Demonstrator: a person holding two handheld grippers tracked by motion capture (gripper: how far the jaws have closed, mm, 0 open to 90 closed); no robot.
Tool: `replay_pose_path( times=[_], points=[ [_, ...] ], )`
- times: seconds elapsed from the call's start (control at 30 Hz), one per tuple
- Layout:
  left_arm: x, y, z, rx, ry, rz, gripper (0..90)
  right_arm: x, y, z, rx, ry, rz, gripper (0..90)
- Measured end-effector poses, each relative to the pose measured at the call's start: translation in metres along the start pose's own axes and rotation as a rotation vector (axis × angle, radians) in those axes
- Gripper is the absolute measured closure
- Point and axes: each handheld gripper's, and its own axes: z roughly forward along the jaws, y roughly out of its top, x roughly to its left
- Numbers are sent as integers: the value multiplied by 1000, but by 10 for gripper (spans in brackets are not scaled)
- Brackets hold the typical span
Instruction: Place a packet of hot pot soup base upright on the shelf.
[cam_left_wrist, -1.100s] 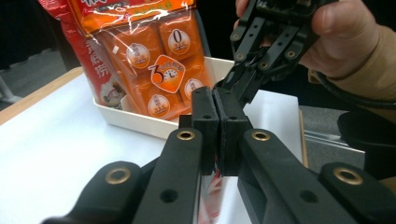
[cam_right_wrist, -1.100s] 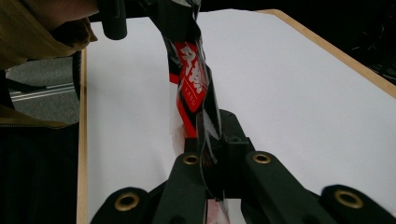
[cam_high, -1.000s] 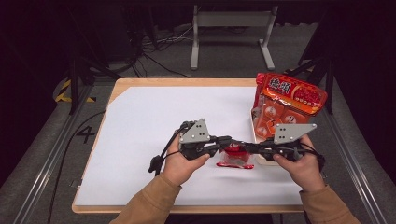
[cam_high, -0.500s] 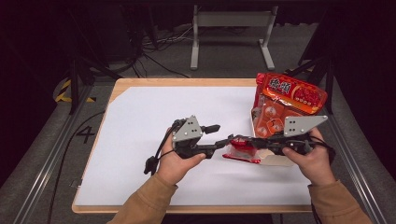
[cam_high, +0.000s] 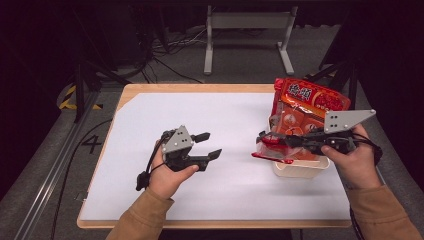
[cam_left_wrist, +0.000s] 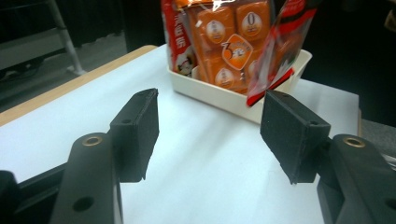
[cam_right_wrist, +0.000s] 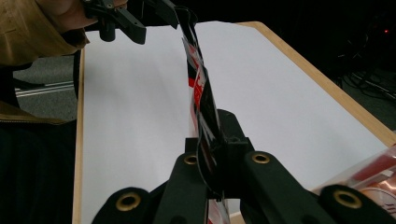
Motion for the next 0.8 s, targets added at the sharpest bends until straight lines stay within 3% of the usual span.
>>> replay_pose_path(
  times=[0.43,0.8],
  points=[
    [19,-18,-22,62,78,-13,344,-17,-3,-25,-12,-41,8,900],
    [27,-25,-30,57,103,-47,339,-27,-17,-46,1,-56,34,900]
  ],
)
